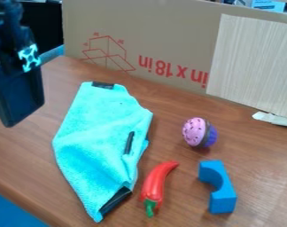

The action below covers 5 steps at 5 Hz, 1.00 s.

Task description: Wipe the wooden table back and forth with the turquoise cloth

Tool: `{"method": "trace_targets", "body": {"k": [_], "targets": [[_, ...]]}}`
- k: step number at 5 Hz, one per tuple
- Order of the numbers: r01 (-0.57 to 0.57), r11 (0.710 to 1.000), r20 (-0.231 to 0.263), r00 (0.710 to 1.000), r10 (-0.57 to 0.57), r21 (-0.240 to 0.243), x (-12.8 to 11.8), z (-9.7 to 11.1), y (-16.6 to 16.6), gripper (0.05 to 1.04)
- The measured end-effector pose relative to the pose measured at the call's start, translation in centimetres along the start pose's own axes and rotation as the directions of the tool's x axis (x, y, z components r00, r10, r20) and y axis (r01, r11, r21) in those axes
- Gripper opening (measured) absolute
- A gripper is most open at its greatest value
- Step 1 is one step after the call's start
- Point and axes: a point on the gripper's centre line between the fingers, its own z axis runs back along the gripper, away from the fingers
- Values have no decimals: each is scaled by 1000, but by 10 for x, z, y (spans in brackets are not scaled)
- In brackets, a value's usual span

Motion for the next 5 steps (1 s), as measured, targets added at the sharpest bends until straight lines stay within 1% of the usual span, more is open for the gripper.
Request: {"method": "trace_targets", "body": {"k": [1,2,3,4,5], "targets": [[4,1000,-1,1000,-4,-4,1,-2,-1,999],[-46,999,-71,996,46,3,40,-44,10,999],[-132,989,-59,989,136,68,69,-92,26,999],[-278,957,12,961,278,85,94,-138,48,999],[-377,924,98,924,370,58,120,-170,59,999]]}}
